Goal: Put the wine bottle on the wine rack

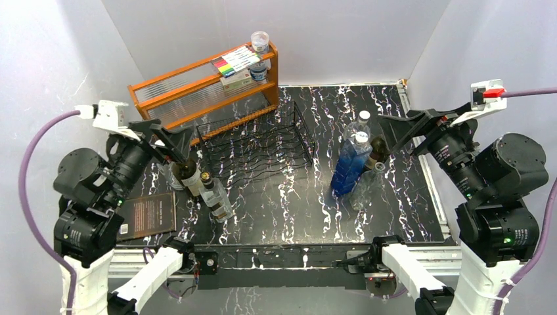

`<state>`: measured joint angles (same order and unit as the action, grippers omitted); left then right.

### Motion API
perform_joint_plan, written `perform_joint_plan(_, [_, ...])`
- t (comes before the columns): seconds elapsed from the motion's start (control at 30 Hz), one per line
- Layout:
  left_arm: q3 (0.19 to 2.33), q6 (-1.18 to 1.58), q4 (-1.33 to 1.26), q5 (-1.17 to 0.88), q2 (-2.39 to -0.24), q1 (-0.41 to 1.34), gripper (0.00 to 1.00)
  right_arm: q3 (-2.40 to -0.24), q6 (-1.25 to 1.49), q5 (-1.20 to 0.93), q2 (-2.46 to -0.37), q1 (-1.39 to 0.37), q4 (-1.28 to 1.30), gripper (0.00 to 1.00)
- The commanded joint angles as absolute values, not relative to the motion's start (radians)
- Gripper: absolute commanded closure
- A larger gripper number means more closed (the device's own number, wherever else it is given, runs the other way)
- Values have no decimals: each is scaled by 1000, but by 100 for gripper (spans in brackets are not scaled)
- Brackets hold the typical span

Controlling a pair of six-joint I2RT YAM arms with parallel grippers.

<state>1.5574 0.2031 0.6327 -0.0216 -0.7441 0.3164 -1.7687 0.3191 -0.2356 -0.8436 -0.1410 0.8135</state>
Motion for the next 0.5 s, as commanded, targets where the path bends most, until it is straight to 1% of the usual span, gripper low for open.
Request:
perform_joint_plan(0.0, [1484, 175, 603, -120, -755, 326, 2, -1749, 328, -253, -825, -131, 783, 2])
perform_joint_plan(0.17, [1403, 149, 555, -229, -755, 335, 2, -1676, 275, -254, -794, -135, 799, 2])
perform_joint_plan(0.3, [1364, 149, 533, -262, -764, 337, 2, -1671, 267, -264, -804, -135, 869, 2])
perform_joint_plan(0.47, [1351, 167, 514, -269, -791, 337, 2, -1697, 289, -146, -804, -135, 1003, 3])
